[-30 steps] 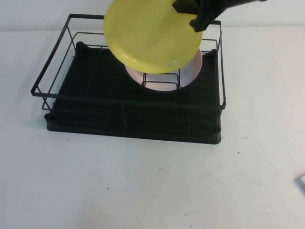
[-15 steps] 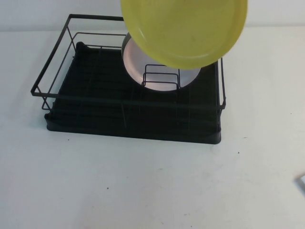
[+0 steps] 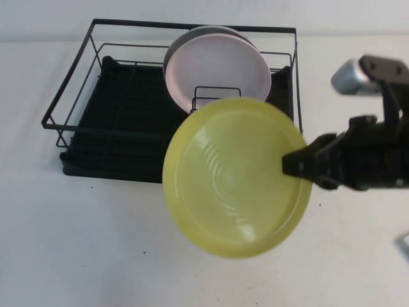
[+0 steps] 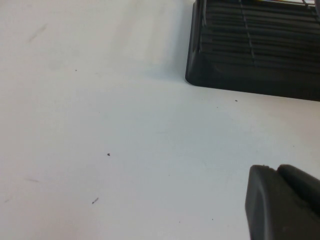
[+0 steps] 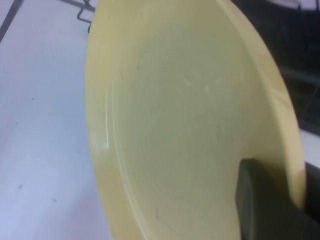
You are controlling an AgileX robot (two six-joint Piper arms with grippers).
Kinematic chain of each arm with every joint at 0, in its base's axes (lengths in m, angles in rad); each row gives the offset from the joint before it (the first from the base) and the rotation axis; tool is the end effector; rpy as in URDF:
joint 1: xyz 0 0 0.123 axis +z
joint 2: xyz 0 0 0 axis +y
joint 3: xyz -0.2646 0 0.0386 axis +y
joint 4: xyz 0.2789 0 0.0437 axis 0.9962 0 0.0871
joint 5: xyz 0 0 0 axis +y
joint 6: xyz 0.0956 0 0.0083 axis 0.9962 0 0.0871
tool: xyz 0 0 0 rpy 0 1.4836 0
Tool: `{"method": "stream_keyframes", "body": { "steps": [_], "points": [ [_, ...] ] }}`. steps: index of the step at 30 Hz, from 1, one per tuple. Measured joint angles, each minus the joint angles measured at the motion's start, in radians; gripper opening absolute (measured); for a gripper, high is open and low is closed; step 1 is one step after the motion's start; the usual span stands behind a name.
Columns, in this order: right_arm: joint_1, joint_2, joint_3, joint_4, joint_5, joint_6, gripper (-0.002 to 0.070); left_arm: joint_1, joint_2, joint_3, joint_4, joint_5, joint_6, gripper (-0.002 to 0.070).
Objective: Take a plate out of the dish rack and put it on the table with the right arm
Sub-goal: Place the plate from the table
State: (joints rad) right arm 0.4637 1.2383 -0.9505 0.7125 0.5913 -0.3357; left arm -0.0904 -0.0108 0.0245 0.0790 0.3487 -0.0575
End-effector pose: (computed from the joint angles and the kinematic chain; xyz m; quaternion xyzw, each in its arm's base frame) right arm 0.2526 0.1654 0.2929 -0.1586 0.8742 0.3120 0.3366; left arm 0.1066 -0.0071 0.1726 0.0346 0.7963 -0.0115 0.6038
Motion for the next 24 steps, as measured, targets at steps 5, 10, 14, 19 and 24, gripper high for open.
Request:
{"method": "stream_keyframes", "body": {
  "steps": [5, 10, 14, 19, 24],
  "points": [
    [0.086, 0.07, 0.109, 0.126, -0.111, 0.002, 0.0068, 0.0, 0.0, 0.0, 0.0, 0.0, 0.0, -0.0004],
    [0.098, 0.21, 0.113, 0.22, -0.165, -0.01, 0.0068, 0.0, 0.0, 0.0, 0.0, 0.0, 0.0, -0.0004],
    [0.098, 0.3, 0.113, 0.279, -0.201, -0.05, 0.0068, 0.0, 0.0, 0.0, 0.0, 0.0, 0.0, -0.0004],
    [0.098, 0.351, 0.113, 0.444, -0.213, -0.194, 0.0068, 0.0, 0.0, 0.0, 0.0, 0.0, 0.0, -0.0004],
    [0.098, 0.383, 0.113, 0.598, -0.213, -0.306, 0.0068, 0.0, 0.0, 0.0, 0.0, 0.0, 0.0, -0.0004]
  ]
}}
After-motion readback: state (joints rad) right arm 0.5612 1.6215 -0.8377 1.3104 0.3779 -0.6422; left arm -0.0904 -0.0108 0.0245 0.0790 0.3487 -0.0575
